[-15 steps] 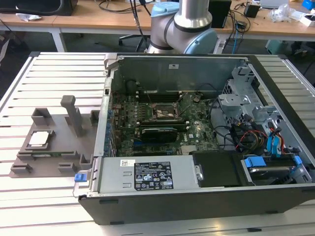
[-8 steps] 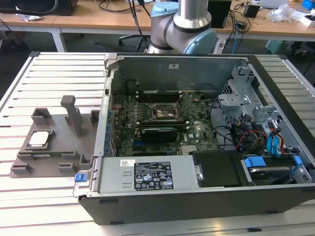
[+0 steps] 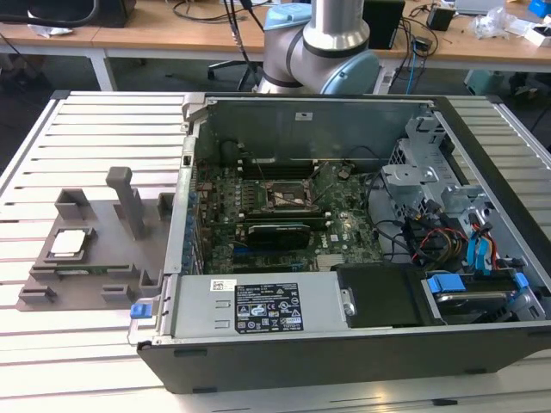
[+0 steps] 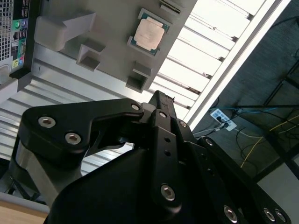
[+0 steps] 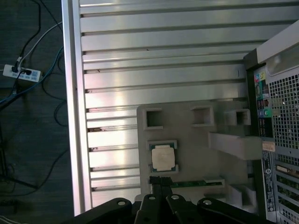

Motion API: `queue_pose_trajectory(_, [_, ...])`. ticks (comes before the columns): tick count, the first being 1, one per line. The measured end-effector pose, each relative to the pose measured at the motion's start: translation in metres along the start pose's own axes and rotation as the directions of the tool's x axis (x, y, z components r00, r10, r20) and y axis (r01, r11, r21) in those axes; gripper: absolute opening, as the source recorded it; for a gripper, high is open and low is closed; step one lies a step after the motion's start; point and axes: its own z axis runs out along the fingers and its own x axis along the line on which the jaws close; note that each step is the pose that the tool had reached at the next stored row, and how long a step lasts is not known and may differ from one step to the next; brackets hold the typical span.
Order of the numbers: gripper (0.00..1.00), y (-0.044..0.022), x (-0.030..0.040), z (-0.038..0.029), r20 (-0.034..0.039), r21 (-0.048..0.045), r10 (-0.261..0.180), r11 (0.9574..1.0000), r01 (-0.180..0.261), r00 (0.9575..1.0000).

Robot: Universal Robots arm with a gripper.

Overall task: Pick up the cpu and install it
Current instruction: 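Pick up the cpu and move it towards the insertion slot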

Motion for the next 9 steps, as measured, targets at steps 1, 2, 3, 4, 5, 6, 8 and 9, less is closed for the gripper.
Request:
queue_pose_trajectory(1, [0.11, 0.0000, 0.0000, 0.0000, 0.0000, 0.0000, 0.000, 1.0000, 0.000, 1.0000])
queue_pose_trajectory(2, [0.11, 0.0000, 0.0002, 0.0000, 0.0000, 0.0000, 0.000, 1.0000, 0.000, 1.0000])
queue_pose_trajectory(3, [0.11, 0.0000, 0.0003, 0.0000, 0.0000, 0.0000, 0.000, 1.0000, 0.000, 1.0000])
queue_pose_trajectory(4, [0.11, 0.0000, 0.0003, 0.0000, 0.0000, 0.0000, 0.000, 1.0000, 0.000, 1.0000])
queue_pose_trajectory(5, [0.11, 0.0000, 0.0004, 0.0000, 0.0000, 0.0000, 0.000, 1.0000, 0.000, 1.0000])
queue_pose_trajectory(6, [0.11, 0.0000, 0.0004, 0.0000, 0.0000, 0.0000, 0.000, 1.0000, 0.000, 1.0000])
queue_pose_trajectory(8, [0.16, 0.0000, 0.0005, 0.0000, 0.0000, 0.0000, 0.000, 1.0000, 0.000, 1.0000])
queue_pose_trajectory(9, [0.23, 0.0000, 0.0005, 0.0000, 0.0000, 0.0000, 0.000, 1.0000, 0.000, 1.0000])
